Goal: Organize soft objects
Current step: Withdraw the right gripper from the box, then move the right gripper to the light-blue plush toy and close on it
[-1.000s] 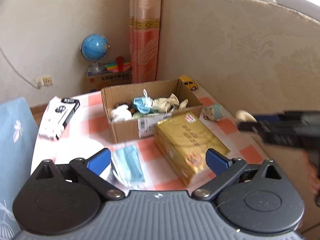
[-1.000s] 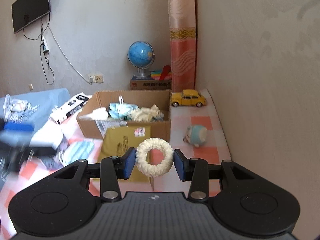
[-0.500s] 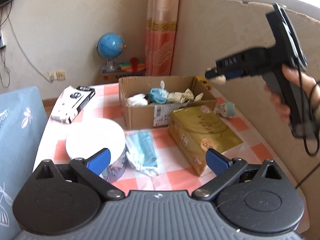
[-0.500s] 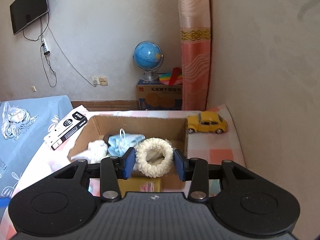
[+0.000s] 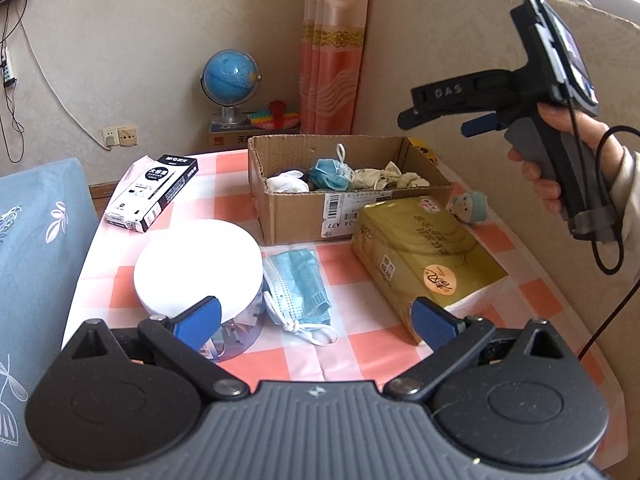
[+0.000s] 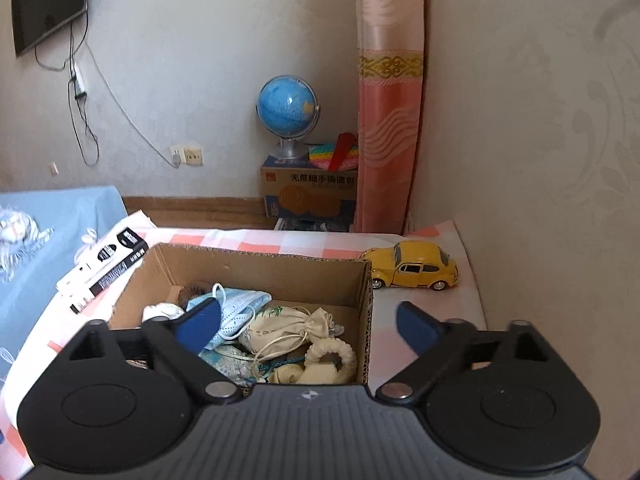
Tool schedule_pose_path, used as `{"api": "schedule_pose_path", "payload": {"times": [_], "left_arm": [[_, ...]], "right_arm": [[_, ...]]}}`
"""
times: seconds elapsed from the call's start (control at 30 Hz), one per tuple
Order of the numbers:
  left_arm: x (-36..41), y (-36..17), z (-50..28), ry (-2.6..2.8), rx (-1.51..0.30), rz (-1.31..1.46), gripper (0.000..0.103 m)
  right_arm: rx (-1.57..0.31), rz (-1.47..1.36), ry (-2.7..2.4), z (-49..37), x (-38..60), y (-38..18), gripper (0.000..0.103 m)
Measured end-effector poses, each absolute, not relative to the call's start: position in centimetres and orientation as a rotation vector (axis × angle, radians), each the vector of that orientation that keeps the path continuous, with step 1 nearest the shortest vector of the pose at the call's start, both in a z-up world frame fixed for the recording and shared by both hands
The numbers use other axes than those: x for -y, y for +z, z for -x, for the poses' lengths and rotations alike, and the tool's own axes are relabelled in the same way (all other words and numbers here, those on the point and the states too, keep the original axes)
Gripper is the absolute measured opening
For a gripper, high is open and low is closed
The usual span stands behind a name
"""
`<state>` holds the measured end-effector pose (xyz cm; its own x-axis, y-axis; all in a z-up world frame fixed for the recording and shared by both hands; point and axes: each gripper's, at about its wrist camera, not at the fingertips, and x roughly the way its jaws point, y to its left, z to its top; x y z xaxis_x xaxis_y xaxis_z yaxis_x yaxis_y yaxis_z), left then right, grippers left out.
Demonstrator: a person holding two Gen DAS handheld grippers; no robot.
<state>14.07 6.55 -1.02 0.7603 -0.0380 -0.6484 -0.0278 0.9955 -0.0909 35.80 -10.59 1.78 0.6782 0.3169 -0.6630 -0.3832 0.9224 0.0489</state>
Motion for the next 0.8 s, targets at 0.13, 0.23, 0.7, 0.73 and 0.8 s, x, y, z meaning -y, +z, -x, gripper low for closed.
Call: {"api": "schedule_pose_path", "payload": {"times": [0.13, 0.23, 0.7, 0.73, 0.8], "left_arm": [[-6.4, -0.8, -13.8, -0.012, -0.703, 0.095, 0.101], [-6.2, -0.6, -13.5, -0.015, -0.695, 0.094, 0.101], [-5.6, -0.2, -12.2, -0.023, -0.695, 0.087, 0.101], [-5.6, -0.2, -12.1, -0.023, -0.696, 0.086, 0.101], [-5.6, -0.2, -12.0, -0.022, -0.699, 0.088, 0.101]], "right_arm": [[-0.719, 0.084, 0.372, -35.3, 11.5, 2.5, 0.102], [-0.717, 0.075, 0.363, -34.7, 12.1, 3.0, 0.102], [-0.742, 0.093, 0.22, -29.8, 15.0, 2.6, 0.103], [-0.743, 0.094, 0.211, -29.5, 15.2, 2.5, 0.103], [-0.743, 0.086, 0.185, -29.0, 15.7, 2.2, 0.103]]}}
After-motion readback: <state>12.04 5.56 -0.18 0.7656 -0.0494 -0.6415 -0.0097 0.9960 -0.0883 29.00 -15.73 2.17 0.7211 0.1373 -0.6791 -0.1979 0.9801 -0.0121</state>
